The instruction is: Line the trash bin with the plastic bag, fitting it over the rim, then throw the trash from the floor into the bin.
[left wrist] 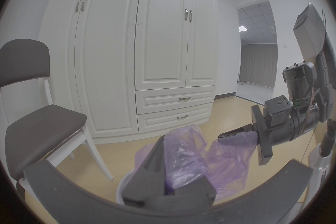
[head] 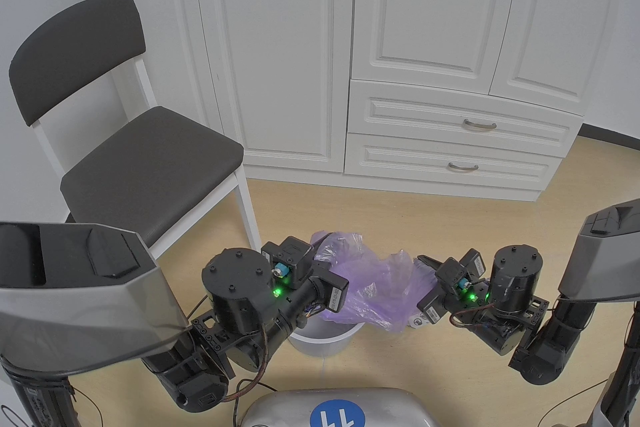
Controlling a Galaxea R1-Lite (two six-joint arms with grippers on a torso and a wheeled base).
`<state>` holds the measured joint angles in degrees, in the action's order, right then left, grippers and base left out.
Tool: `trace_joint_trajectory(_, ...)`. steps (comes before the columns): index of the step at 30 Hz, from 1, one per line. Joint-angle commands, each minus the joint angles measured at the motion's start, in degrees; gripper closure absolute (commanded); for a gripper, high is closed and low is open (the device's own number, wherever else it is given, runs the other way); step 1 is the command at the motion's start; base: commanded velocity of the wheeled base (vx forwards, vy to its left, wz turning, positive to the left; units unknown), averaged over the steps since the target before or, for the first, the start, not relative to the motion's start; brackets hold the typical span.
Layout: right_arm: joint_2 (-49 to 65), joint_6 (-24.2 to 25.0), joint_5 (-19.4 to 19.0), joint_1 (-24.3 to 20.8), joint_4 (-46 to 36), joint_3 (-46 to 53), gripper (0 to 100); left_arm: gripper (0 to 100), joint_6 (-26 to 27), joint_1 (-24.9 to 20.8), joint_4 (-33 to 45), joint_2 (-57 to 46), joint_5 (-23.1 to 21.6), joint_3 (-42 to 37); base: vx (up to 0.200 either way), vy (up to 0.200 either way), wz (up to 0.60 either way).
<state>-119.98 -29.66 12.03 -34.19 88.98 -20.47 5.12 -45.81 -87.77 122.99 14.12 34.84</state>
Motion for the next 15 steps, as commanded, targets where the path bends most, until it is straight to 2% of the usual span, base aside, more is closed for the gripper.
trace_joint_trajectory(1, -3.6, 2.7, 0.4, -1.9, 1.0, -3.6, 100, 100, -0.2, -0.9, 0.0, 1.6, 0.2, 0.6, 0.0, 0.0, 0.0)
trace_joint_trajectory(2, -3.6, 2.7, 0.4, -1.9, 1.0, -3.6, 100, 100, -0.2, -0.9, 0.0, 1.6, 0.2, 0.6, 0.0, 0.0, 0.0)
trace_joint_trajectory(4, -5.1, 6.6, 0.5, -3.8, 1.0, -6.1, 100, 100, -0.3, -0.7, 0.0, 1.5, 0.2, 0.6, 0.0, 0.0, 0.0)
trace_joint_trajectory(5, -5.1, 6.6, 0.5, -3.8, 1.0, -6.1, 100, 100, -0.3, -0.7, 0.0, 1.5, 0.2, 0.6, 0.0, 0.0, 0.0)
trace_joint_trajectory(6, -6.9, 9.4, 0.6, -4.8, 1.0, -8.4, 100, 100, -0.3, -0.6, 0.0, 1.5, 0.8, 0.8, 0.0, 0.0, 0.0)
trace_joint_trajectory(12, -11.0, 15.3, 0.6, -7.1, 1.0, -14.3, 100, 100, -0.5, -0.8, 0.0, 4.5, 1.4, 2.6, 0.0, 0.0, 0.0)
trace_joint_trajectory(15, -11.2, 16.2, 0.6, -7.6, 1.0, -14.6, 100, 100, -0.5, -0.7, 0.1, 5.2, 1.6, 3.3, 0.0, 0.0, 0.0)
